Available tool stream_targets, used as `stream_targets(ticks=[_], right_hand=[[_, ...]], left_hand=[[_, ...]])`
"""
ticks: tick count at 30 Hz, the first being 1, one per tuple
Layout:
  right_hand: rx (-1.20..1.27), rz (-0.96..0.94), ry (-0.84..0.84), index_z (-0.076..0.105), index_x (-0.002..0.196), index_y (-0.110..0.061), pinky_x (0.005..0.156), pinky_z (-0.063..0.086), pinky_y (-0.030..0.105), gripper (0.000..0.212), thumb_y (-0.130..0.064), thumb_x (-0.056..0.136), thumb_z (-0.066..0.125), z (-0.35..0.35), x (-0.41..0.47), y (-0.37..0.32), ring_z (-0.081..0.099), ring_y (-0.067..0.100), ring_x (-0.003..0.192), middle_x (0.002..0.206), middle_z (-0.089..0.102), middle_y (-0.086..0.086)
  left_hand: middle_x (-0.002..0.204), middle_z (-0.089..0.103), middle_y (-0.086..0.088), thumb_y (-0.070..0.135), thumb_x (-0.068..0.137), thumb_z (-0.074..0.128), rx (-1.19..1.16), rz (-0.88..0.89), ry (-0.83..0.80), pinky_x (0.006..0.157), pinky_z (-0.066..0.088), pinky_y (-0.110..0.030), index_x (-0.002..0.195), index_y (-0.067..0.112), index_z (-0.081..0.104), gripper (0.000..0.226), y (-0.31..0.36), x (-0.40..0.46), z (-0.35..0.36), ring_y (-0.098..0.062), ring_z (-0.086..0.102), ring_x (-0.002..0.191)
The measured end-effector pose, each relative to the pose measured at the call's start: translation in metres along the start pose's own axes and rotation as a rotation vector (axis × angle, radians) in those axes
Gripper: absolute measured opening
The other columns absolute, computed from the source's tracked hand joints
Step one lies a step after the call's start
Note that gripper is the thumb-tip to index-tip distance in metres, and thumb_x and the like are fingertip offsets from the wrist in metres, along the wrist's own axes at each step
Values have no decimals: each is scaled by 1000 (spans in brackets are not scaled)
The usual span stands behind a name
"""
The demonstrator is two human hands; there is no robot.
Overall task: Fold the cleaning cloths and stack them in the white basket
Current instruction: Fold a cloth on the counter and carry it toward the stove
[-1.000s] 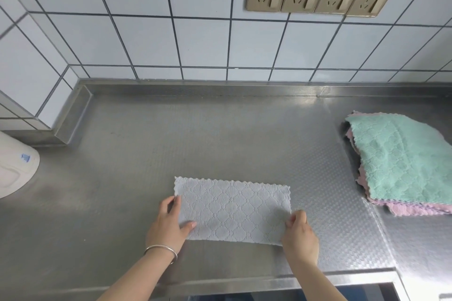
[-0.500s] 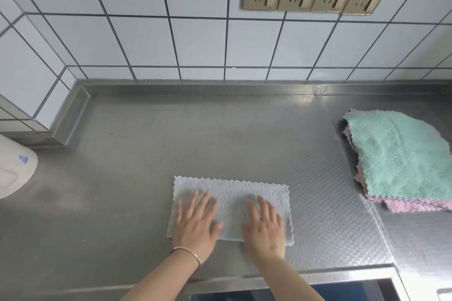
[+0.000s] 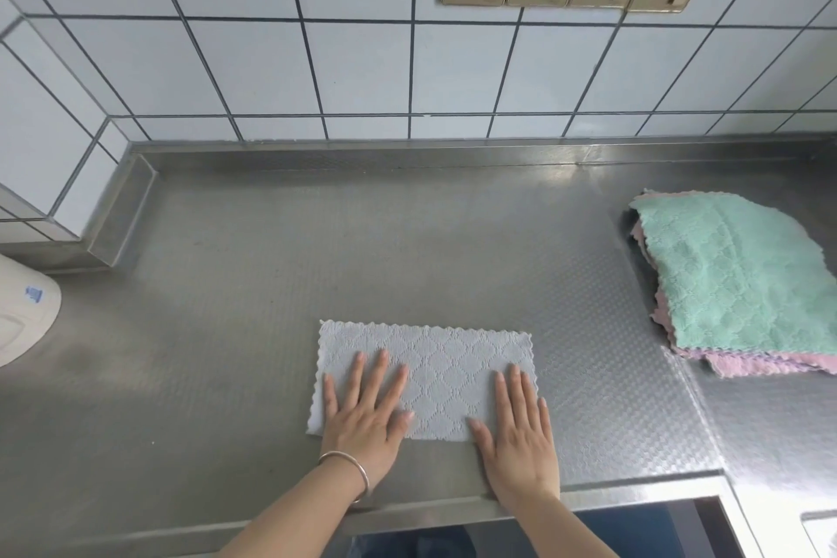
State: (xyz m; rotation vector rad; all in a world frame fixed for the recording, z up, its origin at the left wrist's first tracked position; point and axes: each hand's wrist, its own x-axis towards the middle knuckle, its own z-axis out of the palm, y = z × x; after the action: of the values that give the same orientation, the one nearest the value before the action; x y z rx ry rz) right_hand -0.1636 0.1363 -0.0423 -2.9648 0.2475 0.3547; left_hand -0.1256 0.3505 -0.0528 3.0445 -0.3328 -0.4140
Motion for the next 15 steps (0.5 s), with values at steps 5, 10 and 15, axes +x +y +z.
stream_targets(ticks=[5,10,15], right_hand=[[115,-17,39,28,146,-13,116,3,24,69,-55,91,27,-9,-1,4,10,16,143,154,19,0],[590,262,181,31,142,-18,107,33,34,63,-14,84,58,-35,5,-6,30,18,133,145,30,-1],[873,594,26,29,142,-12,83,46,34,64,-12,83,55,-52,19,-5,49,20,106,129,43,4]], left_hand=[[145,40,0,51,88,30,10,-1,-41,103,14,-61,136,30,42,54,1,2,-2,-29,18,141],[147,36,-1,54,94,13,26,98,-100,106,7,-58,137,24,41,59,11,13,-10,-30,25,137],[144,-37,1,70,66,4,69,262,-113,105,-25,-50,146,29,-12,92,24,38,-33,-20,-38,133]])
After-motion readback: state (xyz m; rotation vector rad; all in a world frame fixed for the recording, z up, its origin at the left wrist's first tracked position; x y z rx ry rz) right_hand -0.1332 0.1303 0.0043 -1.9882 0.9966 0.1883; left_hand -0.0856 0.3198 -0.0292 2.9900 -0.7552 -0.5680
